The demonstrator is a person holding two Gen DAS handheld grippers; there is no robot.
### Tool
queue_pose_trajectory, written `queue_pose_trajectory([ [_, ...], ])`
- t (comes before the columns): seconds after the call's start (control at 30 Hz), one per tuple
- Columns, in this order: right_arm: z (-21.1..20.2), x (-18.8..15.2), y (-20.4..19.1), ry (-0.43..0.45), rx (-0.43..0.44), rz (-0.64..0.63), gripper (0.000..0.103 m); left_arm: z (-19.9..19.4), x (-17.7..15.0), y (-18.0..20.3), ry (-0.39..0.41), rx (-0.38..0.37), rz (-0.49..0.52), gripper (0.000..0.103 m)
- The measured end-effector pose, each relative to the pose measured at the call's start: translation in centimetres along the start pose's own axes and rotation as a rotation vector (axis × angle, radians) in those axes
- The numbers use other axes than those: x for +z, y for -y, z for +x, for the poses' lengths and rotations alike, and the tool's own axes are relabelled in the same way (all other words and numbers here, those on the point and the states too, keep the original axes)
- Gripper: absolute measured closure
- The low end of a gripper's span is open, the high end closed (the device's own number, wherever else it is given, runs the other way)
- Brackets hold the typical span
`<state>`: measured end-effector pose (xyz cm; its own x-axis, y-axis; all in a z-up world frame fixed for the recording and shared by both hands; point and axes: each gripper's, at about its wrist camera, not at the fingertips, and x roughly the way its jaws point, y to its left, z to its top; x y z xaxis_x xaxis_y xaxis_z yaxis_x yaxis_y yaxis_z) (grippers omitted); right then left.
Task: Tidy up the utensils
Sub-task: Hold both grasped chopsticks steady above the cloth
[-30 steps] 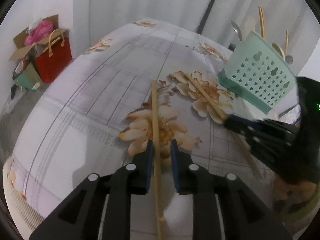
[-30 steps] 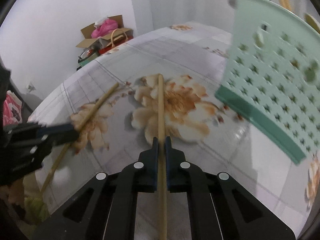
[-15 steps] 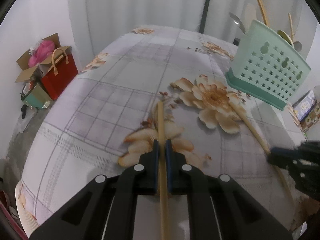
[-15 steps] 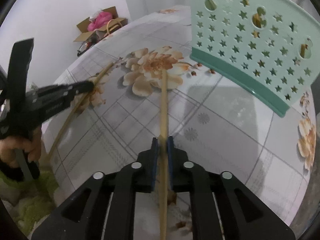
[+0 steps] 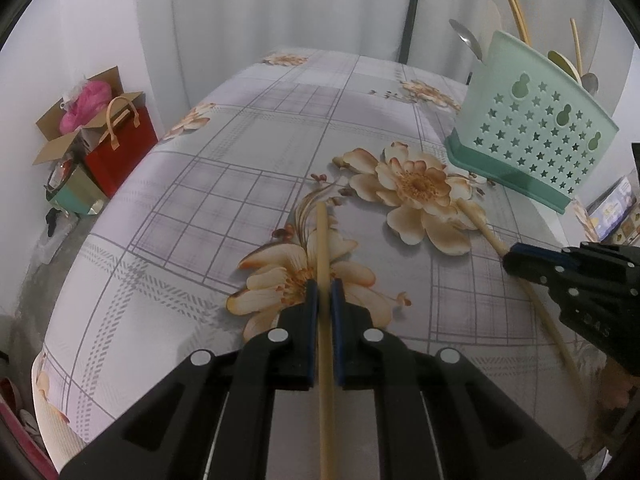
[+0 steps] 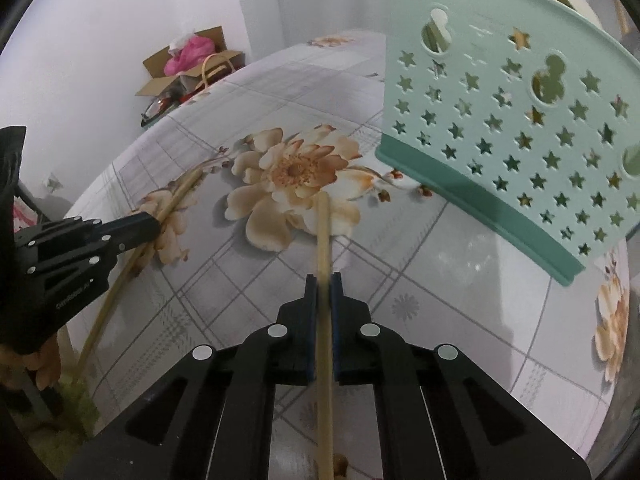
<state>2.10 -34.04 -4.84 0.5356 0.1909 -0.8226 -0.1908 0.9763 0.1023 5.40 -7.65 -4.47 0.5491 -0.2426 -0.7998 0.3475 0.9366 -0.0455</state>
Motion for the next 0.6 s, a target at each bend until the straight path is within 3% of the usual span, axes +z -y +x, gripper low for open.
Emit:
queue_pose_trajectory([
  [0.6, -1.12, -0.9, 0.43, -0.008, 0.009, 0.03, 0.098, 0.0, 0.05, 0.13, 0.003, 0.006, 0.005, 0.097],
])
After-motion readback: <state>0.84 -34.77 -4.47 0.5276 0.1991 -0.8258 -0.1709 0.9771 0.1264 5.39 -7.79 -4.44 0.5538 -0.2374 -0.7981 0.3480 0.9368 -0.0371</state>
